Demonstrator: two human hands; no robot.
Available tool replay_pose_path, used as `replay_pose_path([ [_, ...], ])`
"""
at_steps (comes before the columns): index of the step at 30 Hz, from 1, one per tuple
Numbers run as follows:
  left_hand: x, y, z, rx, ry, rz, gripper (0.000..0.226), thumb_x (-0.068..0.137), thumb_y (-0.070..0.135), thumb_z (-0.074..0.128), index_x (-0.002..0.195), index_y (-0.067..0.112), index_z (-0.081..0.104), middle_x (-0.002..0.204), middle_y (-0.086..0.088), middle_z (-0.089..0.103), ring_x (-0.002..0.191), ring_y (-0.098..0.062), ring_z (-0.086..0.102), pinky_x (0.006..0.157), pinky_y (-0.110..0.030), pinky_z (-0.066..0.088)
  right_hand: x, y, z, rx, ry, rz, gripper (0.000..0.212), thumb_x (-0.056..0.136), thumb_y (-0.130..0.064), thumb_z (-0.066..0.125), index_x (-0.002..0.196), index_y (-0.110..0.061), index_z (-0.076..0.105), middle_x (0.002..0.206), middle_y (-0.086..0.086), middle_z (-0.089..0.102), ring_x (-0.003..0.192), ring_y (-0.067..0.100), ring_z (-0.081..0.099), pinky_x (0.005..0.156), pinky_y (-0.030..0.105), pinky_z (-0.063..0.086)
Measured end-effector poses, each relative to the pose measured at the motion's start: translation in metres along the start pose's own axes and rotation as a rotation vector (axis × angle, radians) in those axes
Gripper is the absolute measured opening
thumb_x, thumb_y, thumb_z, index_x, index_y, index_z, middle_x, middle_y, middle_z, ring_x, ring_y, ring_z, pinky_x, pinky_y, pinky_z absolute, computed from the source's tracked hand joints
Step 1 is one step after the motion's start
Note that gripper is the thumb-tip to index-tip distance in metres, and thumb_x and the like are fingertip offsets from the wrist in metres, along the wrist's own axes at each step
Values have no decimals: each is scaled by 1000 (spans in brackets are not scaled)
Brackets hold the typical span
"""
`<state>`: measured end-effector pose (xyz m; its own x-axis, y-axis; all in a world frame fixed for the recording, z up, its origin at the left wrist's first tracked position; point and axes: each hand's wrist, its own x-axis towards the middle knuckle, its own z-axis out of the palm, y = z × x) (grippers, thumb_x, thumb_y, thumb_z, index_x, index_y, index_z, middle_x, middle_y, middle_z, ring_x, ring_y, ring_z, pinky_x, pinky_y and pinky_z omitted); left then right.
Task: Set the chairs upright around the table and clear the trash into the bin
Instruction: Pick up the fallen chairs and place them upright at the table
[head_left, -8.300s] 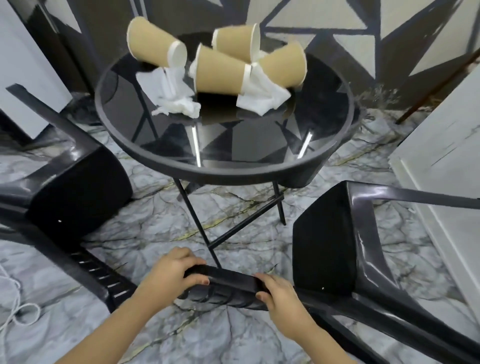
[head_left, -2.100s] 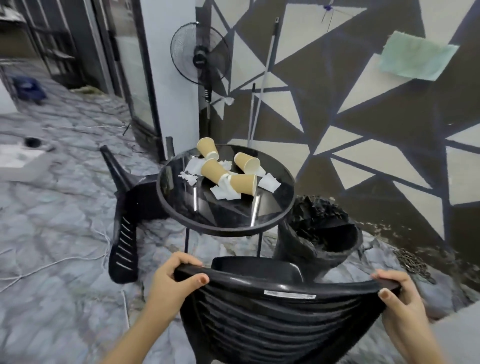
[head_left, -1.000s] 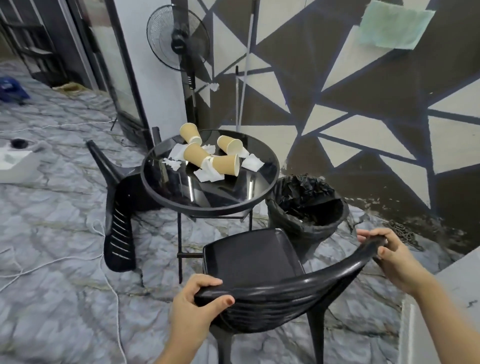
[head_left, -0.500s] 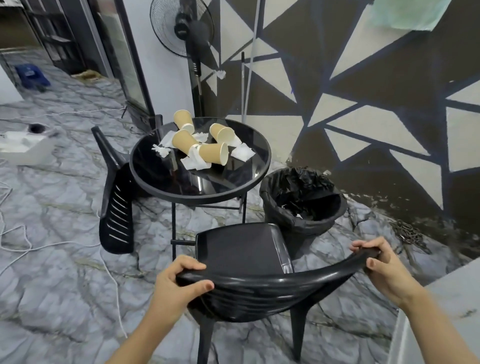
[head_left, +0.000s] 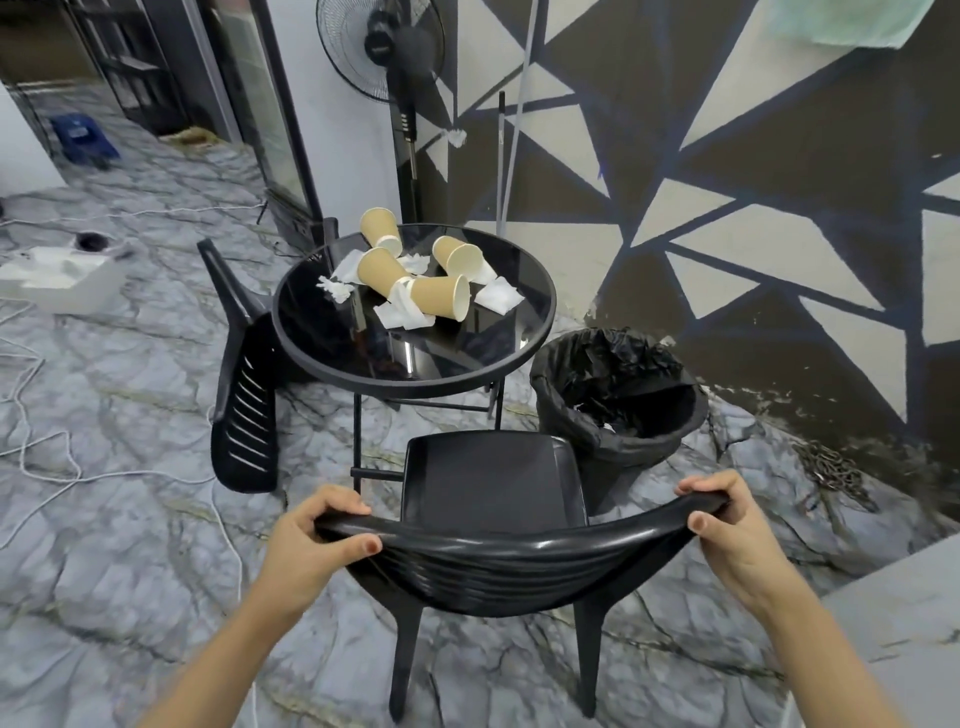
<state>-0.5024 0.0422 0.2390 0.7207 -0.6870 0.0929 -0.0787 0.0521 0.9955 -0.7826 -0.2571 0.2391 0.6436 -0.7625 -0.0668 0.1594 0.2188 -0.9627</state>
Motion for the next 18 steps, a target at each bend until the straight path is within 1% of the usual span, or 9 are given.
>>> replay_pose_path([
  [3,-6,-5,7,-32,63,0,41,37,32,82,70,16,65,72,12,63,71,-4,58,66,-13,48,11,-5,-2,8,-54,4,59,78,25,42,60,-27,62,73,-9,66,73,8,62,62,17,52],
  [5,-7,-6,11,-38,85,20,42,36,33,82,71,17,66,73,13,63,71,-3,58,67,-12,48,16,-9,-3,21,-92,-11,39,66,14,68,63,-25,61,75,-8,65,77,11,61,64,18,52],
  [6,-8,-5,13,-42,93,24,47,33,38,86,70,18,66,73,13,63,71,-2,58,67,-12,48,20,-10,-5,17,-102,-10,39,55,10,76,64,-25,60,76,-7,65,77,11,61,65,19,52],
  [7,-10,-5,15,-51,105,19,52,30,44,88,70,18,66,72,13,63,71,-2,58,66,-12,48,23,-11,-6,4,-111,1,40,50,10,72,64,-25,59,75,-7,65,76,11,60,64,19,51],
  [9,-12,-5,17,-68,139,10,52,28,46,88,68,21,67,73,15,63,71,1,59,65,-11,49,29,-12,-8,-9,-116,6,33,55,7,61,63,-26,59,74,-7,64,73,11,59,62,19,50],
  [14,-26,-10,29,-47,202,17,55,26,50,87,69,22,67,74,14,64,71,2,59,64,-10,49,44,-13,-9,-1,-154,-3,36,46,4,73,64,-25,63,78,-7,66,78,9,62,66,20,52],
  [15,-29,-11,31,-53,221,19,56,26,51,87,69,21,67,74,14,64,71,2,60,64,-9,49,54,-14,-7,-8,-165,7,39,39,1,81,64,-25,64,79,-7,67,81,8,64,69,20,53],
  [16,-29,-12,32,-61,246,19,58,26,51,87,69,18,66,74,13,65,71,3,60,65,-9,49,64,-17,-1,-27,-179,24,44,31,-10,90,64,-25,66,82,-7,68,84,8,64,71,21,53],
  [18,-22,-12,30,-66,291,1,61,27,47,89,70,12,62,74,12,65,70,3,61,64,-8,49,81,-23,9,-101,-207,47,50,24,-33,94,65,-25,66,89,-3,66,89,11,62,73,22,53],
])
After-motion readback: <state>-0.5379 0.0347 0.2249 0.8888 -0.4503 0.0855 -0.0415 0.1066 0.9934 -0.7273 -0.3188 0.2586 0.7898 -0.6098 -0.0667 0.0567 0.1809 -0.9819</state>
